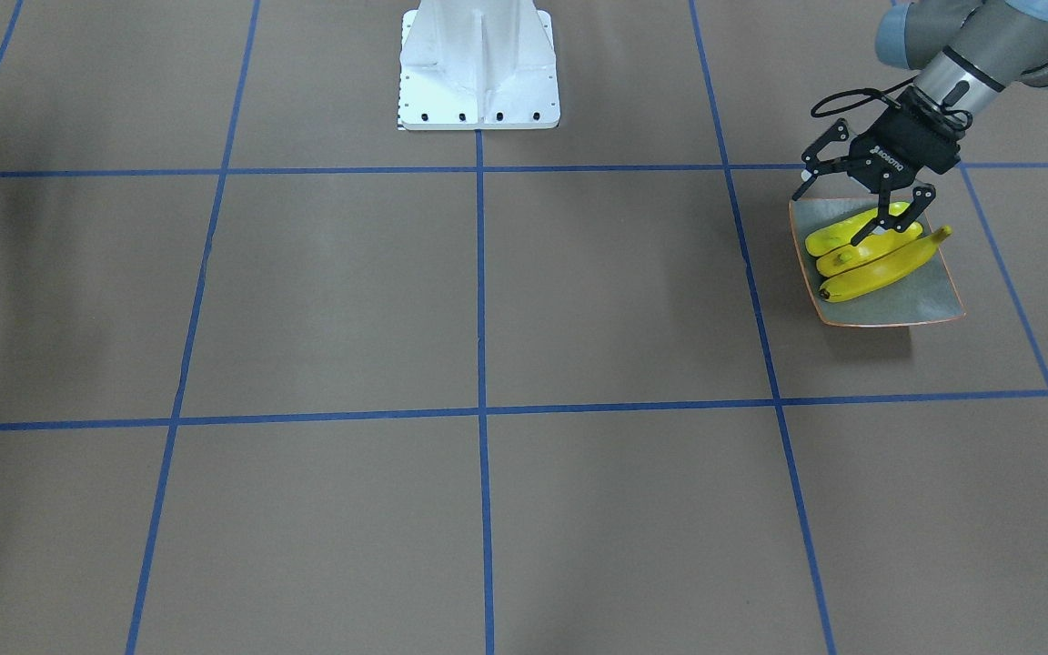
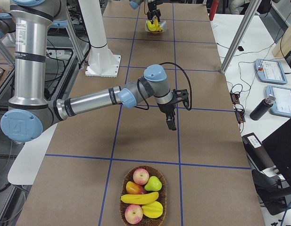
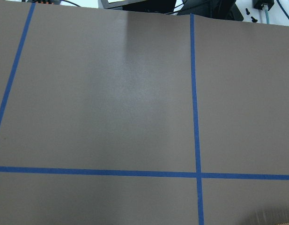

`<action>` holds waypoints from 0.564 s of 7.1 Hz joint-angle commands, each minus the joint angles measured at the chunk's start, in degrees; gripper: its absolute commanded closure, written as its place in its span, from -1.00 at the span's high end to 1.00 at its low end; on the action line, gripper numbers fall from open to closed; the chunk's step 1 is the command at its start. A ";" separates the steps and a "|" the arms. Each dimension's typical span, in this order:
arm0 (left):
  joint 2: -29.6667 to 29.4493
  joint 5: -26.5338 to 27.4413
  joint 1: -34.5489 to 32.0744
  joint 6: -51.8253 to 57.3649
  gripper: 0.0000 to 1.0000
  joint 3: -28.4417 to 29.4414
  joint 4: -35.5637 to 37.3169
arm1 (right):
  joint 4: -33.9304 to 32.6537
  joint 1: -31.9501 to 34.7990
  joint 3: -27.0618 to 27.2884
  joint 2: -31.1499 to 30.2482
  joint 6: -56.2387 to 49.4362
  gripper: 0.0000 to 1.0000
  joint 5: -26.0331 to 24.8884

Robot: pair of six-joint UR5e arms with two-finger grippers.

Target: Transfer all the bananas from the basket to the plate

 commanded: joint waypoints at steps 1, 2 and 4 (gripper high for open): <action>-0.14 0.07 0.00 -0.23 0.99 0.11 -0.14 | 0.11 0.68 0.12 -2.45 -4.47 1.00 -1.17; -0.14 0.07 0.00 -0.40 0.99 0.02 -0.14 | 0.46 1.56 -0.14 -4.46 -11.48 1.00 -3.96; -0.23 0.07 0.35 -3.80 0.99 0.37 -0.14 | 0.46 6.89 -4.60 -5.45 -24.07 1.00 -1.56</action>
